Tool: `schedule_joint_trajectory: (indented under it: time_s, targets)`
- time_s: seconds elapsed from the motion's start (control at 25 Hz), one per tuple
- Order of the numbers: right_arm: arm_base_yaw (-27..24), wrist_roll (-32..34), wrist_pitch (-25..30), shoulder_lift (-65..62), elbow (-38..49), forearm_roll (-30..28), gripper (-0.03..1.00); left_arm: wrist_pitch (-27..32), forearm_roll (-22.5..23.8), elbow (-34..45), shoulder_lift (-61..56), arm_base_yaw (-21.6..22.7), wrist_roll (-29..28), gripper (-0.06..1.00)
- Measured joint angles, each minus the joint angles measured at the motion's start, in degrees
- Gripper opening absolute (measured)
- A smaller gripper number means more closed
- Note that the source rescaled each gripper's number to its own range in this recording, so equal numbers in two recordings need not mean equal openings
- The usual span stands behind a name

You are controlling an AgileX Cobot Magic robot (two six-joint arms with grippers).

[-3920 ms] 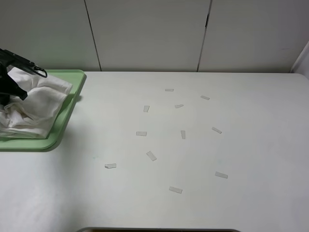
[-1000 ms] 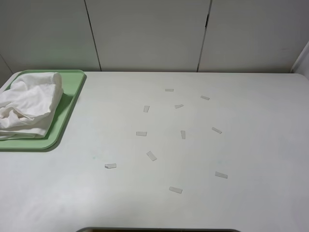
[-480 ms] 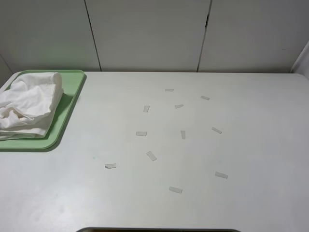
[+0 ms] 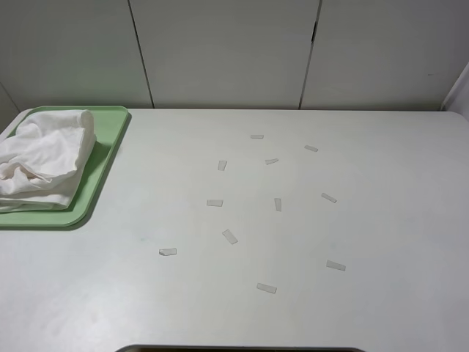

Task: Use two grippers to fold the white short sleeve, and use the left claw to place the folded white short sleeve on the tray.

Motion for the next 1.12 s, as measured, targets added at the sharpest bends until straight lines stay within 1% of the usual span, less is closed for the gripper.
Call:
schedule_joint_trajectory:
  time_s: [0.04,0.08,0.12,0.2,0.4,0.48,0.56,0.76,0.84,0.92,1.12]
  targets:
    - [0.00,0.00,0.00,0.00,0.00,0.00,1.00,0.00,-0.21,1.43,-2.54,0.00,0.07,1.00]
    - [0.00,0.00,0.00,0.00,0.00,0.00,1.00,0.00,-0.21,1.43,-2.54,0.00,0.07,1.00]
    - [0.00,0.00,0.00,0.00,0.00,0.00,1.00,-0.07,-0.19,3.28,-5.61,0.00,0.01,1.00]
    - [0.00,0.00,0.00,0.00,0.00,0.00,1.00,-0.64,-0.19,5.83,-8.07,0.00,-0.52,1.00]
    - [0.00,0.00,0.00,0.00,0.00,0.00,1.00,-6.55,-0.19,12.36,-14.36,0.00,-0.74,1.00]
    - [0.00,0.00,0.00,0.00,0.00,0.00,1.00,-7.32,-0.08,14.30,-15.60,0.00,-0.79,1.00]
    - [0.00,0.00,0.00,0.00,0.00,0.00,1.00,-6.95,0.39,15.25,-15.74,-0.22,-0.79,1.00]
    - [0.00,0.00,0.00,0.00,0.00,0.00,1.00,-6.06,0.92,16.03,-15.80,-2.40,-0.84,1.00]
    - [0.00,0.00,0.00,0.00,0.00,0.00,1.00,-6.05,1.04,16.09,-15.80,-3.42,-0.84,1.00]
    - [0.00,0.00,0.00,0.00,0.00,0.00,1.00,-6.05,1.60,16.09,-15.80,-5.54,-0.84,1.00]
    - [0.00,0.00,0.00,0.00,0.00,0.00,1.00,-6.05,1.76,16.09,-15.80,-5.74,-0.84,1.00]
